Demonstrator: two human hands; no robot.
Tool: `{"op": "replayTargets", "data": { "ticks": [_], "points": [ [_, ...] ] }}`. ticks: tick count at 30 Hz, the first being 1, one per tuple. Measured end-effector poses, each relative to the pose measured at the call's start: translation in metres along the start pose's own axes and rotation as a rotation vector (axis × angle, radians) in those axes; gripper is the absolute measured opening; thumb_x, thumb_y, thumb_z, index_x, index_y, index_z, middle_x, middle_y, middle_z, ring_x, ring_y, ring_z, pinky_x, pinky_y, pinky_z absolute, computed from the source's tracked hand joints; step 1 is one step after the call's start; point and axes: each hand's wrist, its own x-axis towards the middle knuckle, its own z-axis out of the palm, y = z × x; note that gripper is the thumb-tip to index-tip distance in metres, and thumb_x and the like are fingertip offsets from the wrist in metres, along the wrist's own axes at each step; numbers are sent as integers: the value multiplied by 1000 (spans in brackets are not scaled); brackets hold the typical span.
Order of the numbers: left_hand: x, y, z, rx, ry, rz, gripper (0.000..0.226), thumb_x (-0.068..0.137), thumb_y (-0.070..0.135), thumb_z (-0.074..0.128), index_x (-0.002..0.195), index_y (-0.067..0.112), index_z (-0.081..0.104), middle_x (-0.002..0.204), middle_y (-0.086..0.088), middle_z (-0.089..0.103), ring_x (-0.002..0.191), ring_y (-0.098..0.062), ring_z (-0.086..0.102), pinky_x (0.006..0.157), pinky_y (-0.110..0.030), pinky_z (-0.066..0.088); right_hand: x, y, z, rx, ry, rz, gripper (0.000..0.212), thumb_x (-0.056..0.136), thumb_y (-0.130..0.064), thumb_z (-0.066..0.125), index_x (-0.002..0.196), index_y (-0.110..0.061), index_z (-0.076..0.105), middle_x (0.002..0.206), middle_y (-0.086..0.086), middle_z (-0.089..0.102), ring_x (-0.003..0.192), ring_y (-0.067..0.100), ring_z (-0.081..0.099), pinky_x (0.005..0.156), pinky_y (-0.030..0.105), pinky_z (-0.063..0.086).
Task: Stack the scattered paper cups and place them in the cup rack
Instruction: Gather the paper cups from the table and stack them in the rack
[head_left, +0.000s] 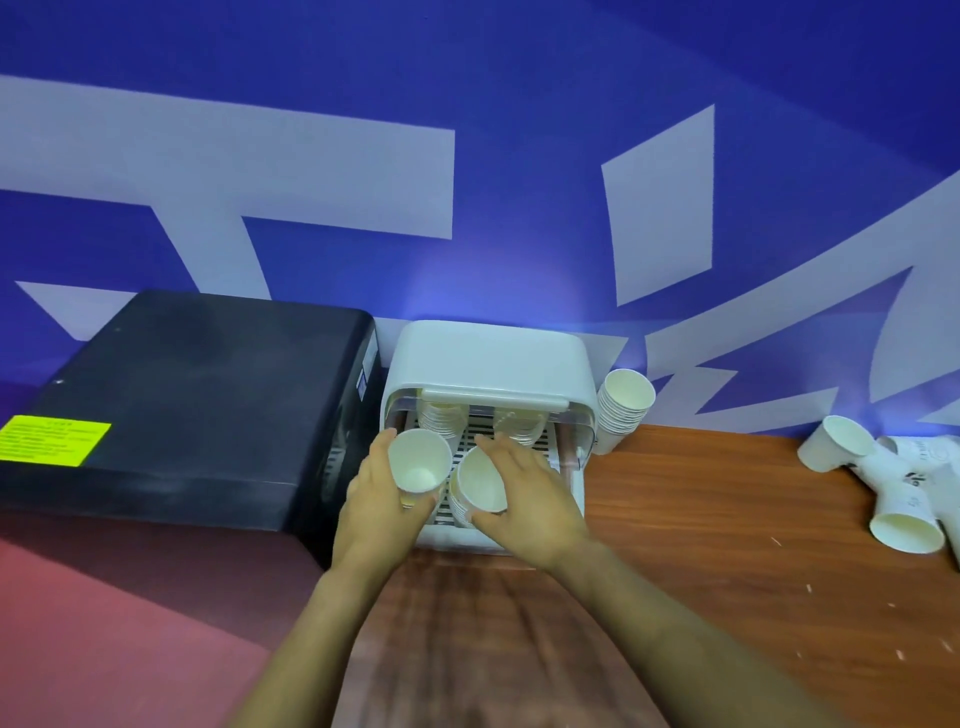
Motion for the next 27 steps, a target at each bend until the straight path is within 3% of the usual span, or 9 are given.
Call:
{"op": "replayTargets", "data": {
  "ticks": [7,12,16,21,27],
  "points": [
    [-3,-15,10,179,-116,-100,92,73,37,74,147,24,21,150,-4,29,131,-32,37,103,-49,39,-6,15,11,-37,-258,84,96,80,-52,63,149,-40,-3,160,-5,-8,146,23,11,117,40,18],
    [-10,1,10,210,-95,-27,91,77,36,70,148,31,14,154,-4,16,139,-29,22,108,-47,32,-14,23,-3,24,-168,59,89,80,-50,62,149,-37,7,160,-6,9,145,18,17,115,42,26],
    [-28,25,12,237,-56,78,88,80,40,68,149,29,14,157,-2,10,144,-23,10,112,-43,24,-40,39,-26,58,-105,107,72,84,-42,61,146,-31,25,151,-6,30,136,17,35,110,36,33],
    [-48,55,42,185,-135,279,75,80,34,68,143,27,28,147,2,32,136,-20,28,111,-38,30,-85,79,-44,50,-132,254,59,86,-37,60,140,-27,38,138,-1,42,124,16,46,104,34,39],
    [-71,88,90,213,-330,301,70,82,35,65,143,26,32,144,0,38,132,-20,37,108,-33,33,-123,123,-69,51,-89,328,53,85,-41,60,134,-30,43,134,-4,44,121,15,46,102,34,40]
  ]
}}
